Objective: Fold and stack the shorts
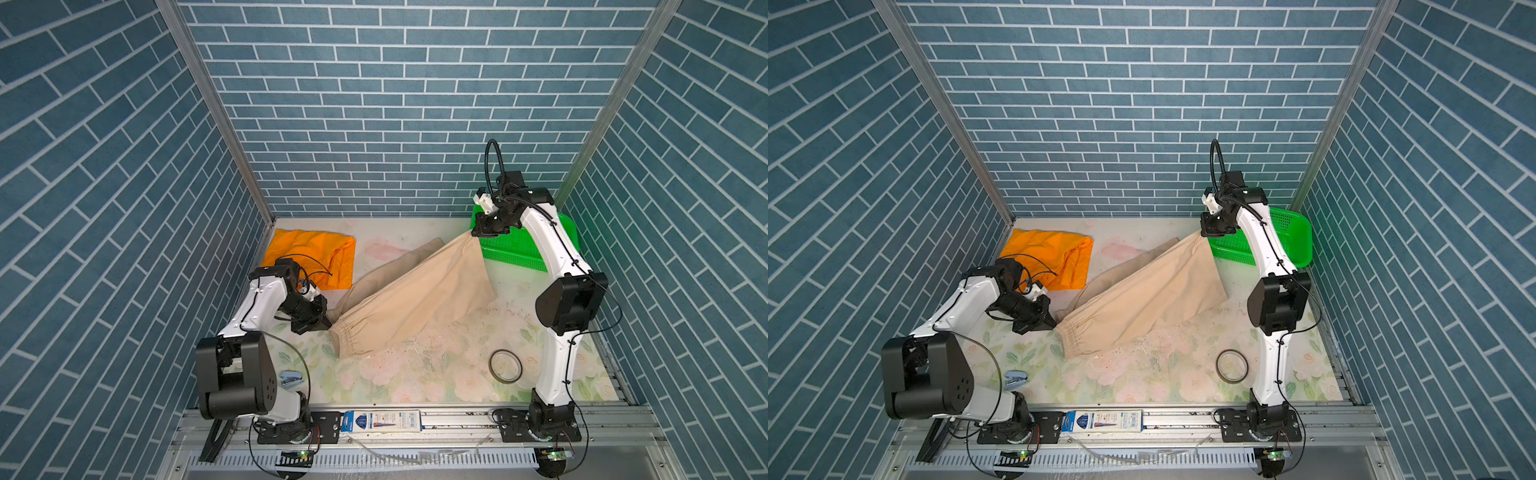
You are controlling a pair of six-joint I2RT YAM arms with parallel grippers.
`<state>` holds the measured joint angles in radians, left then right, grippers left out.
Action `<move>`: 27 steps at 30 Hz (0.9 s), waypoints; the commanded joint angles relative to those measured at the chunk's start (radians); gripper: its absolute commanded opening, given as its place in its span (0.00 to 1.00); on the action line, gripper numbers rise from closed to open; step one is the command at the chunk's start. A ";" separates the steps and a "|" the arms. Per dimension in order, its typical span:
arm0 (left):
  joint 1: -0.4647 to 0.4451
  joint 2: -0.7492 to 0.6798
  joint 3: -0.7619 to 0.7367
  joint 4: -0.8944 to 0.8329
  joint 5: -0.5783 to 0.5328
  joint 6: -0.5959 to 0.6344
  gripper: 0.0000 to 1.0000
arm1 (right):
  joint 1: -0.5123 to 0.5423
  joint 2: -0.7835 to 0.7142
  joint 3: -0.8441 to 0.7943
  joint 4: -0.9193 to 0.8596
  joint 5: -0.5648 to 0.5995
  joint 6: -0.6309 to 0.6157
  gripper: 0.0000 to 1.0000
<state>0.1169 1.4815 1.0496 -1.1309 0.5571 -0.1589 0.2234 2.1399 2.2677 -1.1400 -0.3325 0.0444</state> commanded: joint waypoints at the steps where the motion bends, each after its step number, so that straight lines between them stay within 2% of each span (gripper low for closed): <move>1: 0.028 0.046 0.024 -0.018 -0.050 0.057 0.03 | -0.009 0.081 0.040 0.012 -0.026 -0.038 0.00; 6: 0.031 0.105 0.077 0.046 -0.057 0.027 0.03 | -0.009 0.144 0.012 0.153 -0.117 -0.029 0.00; 12: 0.032 0.155 0.094 0.119 -0.099 0.005 0.04 | -0.006 0.235 0.049 0.253 -0.138 0.000 0.00; 13: 0.031 0.166 0.098 0.131 -0.095 0.003 0.07 | -0.002 0.246 0.049 0.270 -0.155 0.002 0.00; 14: 0.033 0.174 0.100 0.142 -0.094 -0.003 0.21 | 0.003 0.257 0.050 0.284 -0.173 0.003 0.00; 15: 0.032 0.182 0.106 0.148 -0.099 -0.005 0.32 | 0.007 0.264 0.051 0.295 -0.184 0.003 0.05; 17: 0.033 0.196 0.124 0.157 -0.122 -0.009 0.40 | 0.023 0.271 0.052 0.312 -0.190 0.003 0.12; 18: 0.033 0.199 0.139 0.156 -0.131 -0.006 0.48 | 0.028 0.272 0.054 0.316 -0.198 -0.001 0.15; 19: 0.032 0.197 0.162 0.151 -0.148 -0.010 0.60 | 0.035 0.269 0.055 0.323 -0.204 -0.002 0.20; 23: 0.041 0.166 0.303 0.108 -0.160 -0.019 0.72 | 0.045 0.234 0.062 0.350 -0.187 0.018 0.40; 27: 0.045 0.108 0.461 0.042 -0.169 -0.043 0.77 | 0.045 0.170 0.059 0.345 -0.133 0.038 0.44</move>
<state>0.1543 1.6577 1.4288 -1.0206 0.4053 -0.1879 0.2680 2.3959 2.3009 -0.8051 -0.4873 0.0742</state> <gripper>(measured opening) 0.761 0.431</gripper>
